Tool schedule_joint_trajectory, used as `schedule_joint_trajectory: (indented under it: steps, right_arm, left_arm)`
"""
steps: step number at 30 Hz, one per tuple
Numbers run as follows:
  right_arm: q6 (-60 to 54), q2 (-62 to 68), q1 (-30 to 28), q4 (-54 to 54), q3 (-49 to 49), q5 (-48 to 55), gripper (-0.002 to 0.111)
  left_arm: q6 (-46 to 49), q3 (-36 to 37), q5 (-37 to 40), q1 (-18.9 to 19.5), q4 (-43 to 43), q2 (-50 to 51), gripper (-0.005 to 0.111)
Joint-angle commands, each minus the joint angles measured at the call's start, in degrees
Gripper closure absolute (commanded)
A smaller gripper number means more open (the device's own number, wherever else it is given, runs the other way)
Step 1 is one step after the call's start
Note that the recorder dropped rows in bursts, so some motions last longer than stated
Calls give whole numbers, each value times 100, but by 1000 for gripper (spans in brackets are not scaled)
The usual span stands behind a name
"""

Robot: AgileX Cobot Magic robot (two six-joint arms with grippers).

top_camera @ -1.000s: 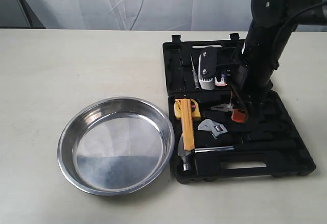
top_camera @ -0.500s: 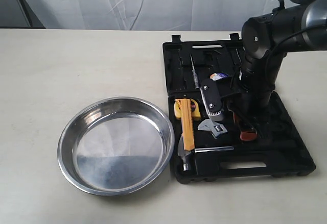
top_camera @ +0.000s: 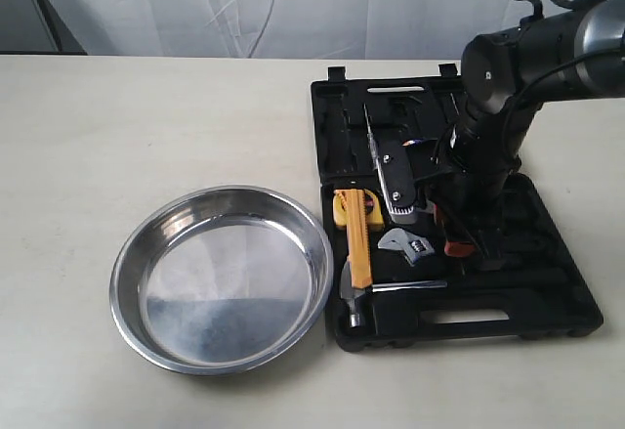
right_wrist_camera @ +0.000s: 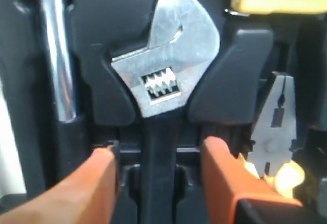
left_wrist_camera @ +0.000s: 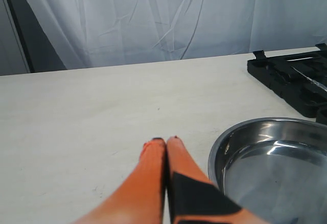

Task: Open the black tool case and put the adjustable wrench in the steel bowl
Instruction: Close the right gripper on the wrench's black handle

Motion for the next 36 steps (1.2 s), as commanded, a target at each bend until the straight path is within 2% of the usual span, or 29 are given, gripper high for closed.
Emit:
schedule_joint_trajectory:
  steps: [1,13,15,17,19,20,26,36]
  right_arm:
    - [-29,136,0,66,14,-36,60]
    - [-6,569,0,66,14,-38,62]
    - [-6,621,0,66,14,-26,71]
    - [-6,619,0,66,14,-14,87]
    - [-6,619,0,66,14,66,107]
    - [20,619,0,66,14,175,108]
    - [20,518,0,-57,14,614,108]
    - [20,-204,0,-67,14,610,108]
  left_arm:
    - [-11,-16,3,-7,-2,-15,107]
    - [-11,-16,3,-7,-12,-15,107]
    - [-11,-16,3,-7,-12,-15,107]
    - [-11,-16,3,-7,-12,-15,107]
    - [-11,-16,3,-7,-12,-15,107]
    - [-11,-16,3,-7,-12,-15,107]
    - [-11,-16,3,-7,-12,-15,107]
    - [-11,-16,3,-7,-12,-15,107]
